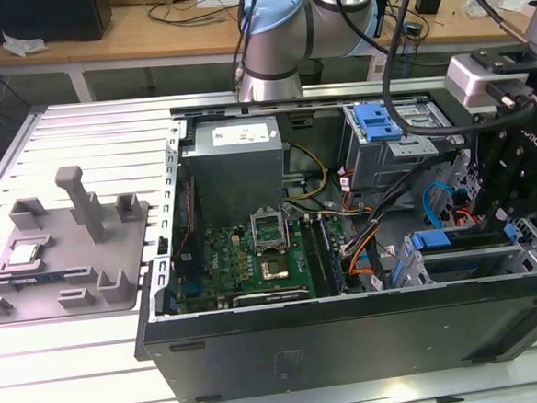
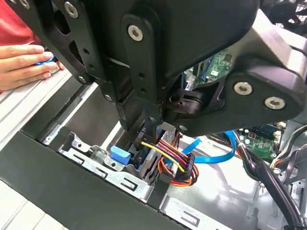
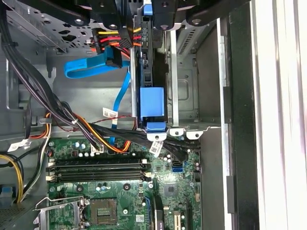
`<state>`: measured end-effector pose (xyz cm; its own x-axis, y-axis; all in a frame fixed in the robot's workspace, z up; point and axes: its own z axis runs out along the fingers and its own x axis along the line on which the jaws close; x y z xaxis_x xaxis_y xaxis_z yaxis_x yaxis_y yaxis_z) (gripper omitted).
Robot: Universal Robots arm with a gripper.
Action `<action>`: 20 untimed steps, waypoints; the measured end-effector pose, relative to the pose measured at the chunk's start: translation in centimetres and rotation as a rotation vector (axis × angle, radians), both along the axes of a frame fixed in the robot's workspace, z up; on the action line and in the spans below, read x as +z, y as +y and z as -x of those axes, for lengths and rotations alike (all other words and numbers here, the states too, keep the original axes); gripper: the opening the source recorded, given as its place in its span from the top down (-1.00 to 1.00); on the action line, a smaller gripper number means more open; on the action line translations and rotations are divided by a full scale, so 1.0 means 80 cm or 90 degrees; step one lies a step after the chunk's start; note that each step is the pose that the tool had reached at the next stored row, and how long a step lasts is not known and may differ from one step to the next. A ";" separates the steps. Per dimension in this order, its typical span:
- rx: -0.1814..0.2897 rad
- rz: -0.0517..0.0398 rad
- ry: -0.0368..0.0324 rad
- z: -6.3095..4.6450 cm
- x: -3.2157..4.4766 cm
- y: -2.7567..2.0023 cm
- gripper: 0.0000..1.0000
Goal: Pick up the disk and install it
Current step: 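Insert the first disk wire, then insert the second disk wire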
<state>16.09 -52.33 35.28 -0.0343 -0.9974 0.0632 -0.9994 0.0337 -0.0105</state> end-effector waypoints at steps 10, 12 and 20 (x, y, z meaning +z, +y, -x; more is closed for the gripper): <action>0.000 0.0063 -0.0021 0.001 0.0264 0.0075 0.40; 0.000 0.0103 -0.0036 0.001 0.0318 0.0172 0.40; 0.000 0.0159 -0.0043 0.001 0.0350 0.0244 0.40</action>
<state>15.98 -50.38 38.08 -0.0348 -0.9955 0.0878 -0.9993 0.0333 -0.0181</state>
